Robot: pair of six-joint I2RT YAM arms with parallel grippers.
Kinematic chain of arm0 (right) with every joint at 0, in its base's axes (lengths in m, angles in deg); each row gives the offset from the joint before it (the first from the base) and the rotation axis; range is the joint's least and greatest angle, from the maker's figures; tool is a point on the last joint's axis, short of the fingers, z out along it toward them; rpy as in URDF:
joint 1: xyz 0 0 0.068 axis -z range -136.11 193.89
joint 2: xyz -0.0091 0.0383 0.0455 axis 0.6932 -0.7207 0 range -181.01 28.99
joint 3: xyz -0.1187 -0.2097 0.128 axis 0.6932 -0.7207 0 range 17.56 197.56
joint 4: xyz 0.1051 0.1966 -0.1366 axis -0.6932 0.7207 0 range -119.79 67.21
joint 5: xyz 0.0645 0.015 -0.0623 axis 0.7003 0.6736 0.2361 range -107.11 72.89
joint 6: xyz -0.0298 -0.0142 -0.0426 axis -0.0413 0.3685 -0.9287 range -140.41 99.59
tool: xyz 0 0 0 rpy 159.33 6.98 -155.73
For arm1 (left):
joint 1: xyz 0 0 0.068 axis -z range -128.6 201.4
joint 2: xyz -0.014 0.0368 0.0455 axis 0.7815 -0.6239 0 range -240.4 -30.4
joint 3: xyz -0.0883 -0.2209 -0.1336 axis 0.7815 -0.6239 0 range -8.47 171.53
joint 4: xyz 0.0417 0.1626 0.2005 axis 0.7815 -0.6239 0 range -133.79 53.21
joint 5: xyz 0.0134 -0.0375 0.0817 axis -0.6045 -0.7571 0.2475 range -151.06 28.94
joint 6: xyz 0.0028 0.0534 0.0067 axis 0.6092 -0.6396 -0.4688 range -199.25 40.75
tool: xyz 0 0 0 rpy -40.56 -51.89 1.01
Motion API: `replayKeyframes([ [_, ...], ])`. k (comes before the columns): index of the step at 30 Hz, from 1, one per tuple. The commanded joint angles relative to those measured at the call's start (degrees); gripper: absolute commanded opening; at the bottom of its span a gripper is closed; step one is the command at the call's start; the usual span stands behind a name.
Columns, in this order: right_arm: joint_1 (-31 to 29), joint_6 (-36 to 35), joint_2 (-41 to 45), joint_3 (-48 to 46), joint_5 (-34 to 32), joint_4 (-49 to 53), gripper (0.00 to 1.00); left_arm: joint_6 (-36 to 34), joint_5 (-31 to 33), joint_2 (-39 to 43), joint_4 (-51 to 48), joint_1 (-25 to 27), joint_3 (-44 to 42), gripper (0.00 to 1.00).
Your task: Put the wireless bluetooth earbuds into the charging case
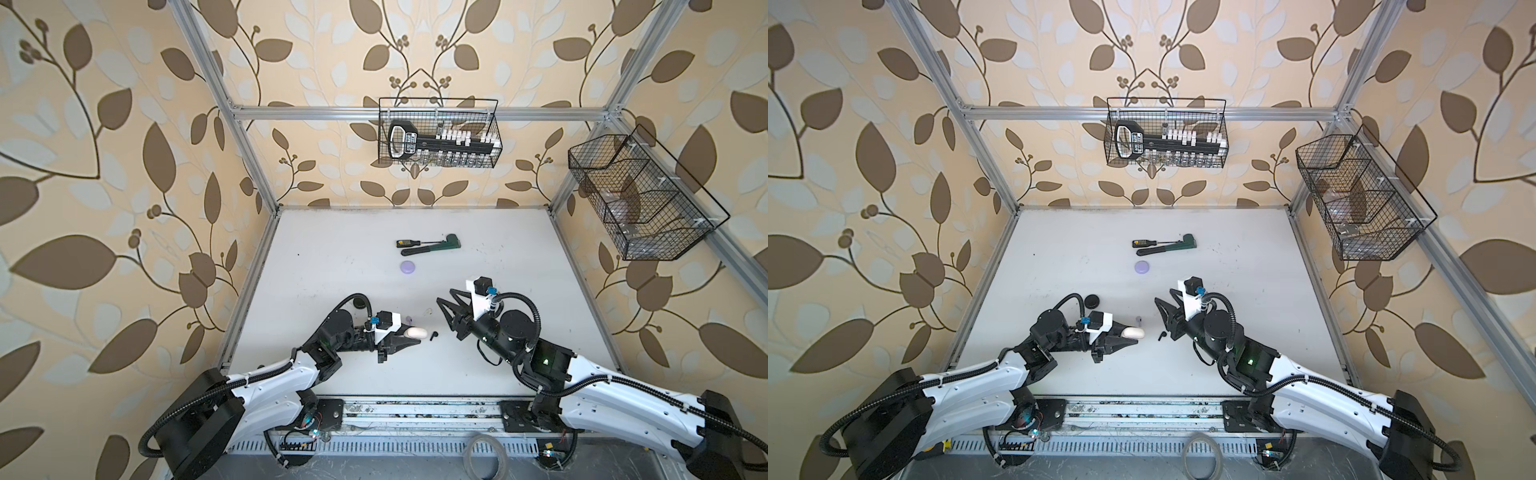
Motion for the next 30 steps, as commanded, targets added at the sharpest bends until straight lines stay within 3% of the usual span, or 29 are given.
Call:
replayKeyframes([
  [1,2.3,14.0,2.4,2.7,-4.4,10.8,0.47,0.4,2.4,0.0,6.6,0.4,-1.2,0.00],
  [5,6.9,21.1,4.5,2.5,1.9,17.1,0.46,0.7,6.4,1.5,7.8,0.4,-2.9,0.00],
  [12,5.5,23.2,5.7,1.9,2.0,22.8,0.49,0.7,6.1,2.5,7.3,0.5,-2.9,0.00],
  [15,0.1,17.8,3.8,1.8,4.8,18.5,0.54,0.8,5.9,2.2,7.9,0.4,-2.9,0.00],
  [21,-14.0,6.5,-2.1,1.5,6.5,5.3,0.54,0.6,4.3,2.2,6.3,0.4,-2.0,0.00],
  [25,-21.1,1.9,-6.4,4.5,0.8,4.9,0.54,0.6,3.5,2.1,5.8,0.4,-1.7,0.00],
  [30,-22.3,2.3,-10.4,6.8,-6.0,7.2,0.53,0.2,1.2,2.0,5.0,0.4,-1.1,0.00],
])
